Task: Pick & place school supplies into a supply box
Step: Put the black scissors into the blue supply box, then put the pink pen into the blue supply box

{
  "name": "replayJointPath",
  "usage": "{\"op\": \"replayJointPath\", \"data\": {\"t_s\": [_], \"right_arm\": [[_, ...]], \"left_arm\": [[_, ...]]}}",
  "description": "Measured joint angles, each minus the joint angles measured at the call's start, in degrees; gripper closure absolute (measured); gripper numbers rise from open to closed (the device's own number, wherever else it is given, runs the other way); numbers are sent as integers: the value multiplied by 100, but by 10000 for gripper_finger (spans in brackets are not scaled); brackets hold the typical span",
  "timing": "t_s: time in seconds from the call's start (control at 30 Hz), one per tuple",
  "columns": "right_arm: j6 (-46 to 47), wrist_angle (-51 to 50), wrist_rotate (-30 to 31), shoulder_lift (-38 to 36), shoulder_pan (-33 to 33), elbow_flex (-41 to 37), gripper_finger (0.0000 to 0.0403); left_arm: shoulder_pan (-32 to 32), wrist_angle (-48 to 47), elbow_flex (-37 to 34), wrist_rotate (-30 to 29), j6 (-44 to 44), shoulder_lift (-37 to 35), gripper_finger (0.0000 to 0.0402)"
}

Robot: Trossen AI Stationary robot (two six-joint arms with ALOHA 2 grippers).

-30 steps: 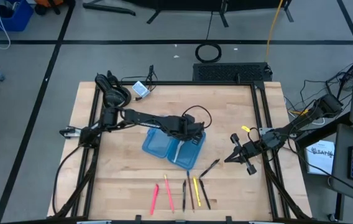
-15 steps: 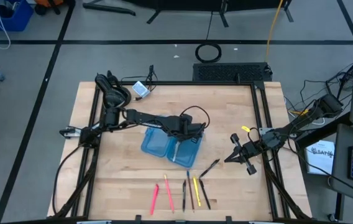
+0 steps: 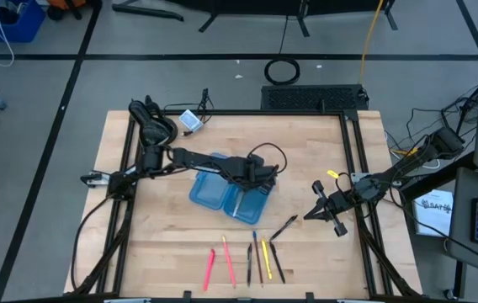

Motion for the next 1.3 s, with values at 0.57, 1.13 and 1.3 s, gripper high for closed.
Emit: {"op": "replayJointPath", "data": {"t_s": [0.57, 1.13, 1.3], "right_arm": [[46, 0, -5, 2, 0, -2, 403], [0, -210, -9, 4, 1, 0, 403], [-190, -214, -9, 2, 0, 0, 403]], "left_arm": [[-56, 81, 26, -281, 529, -501, 161], [-2070, -3939, 28, 434, -2235, -2001, 209], [-3027, -3737, 32, 473, -3595, -1952, 248]]}}
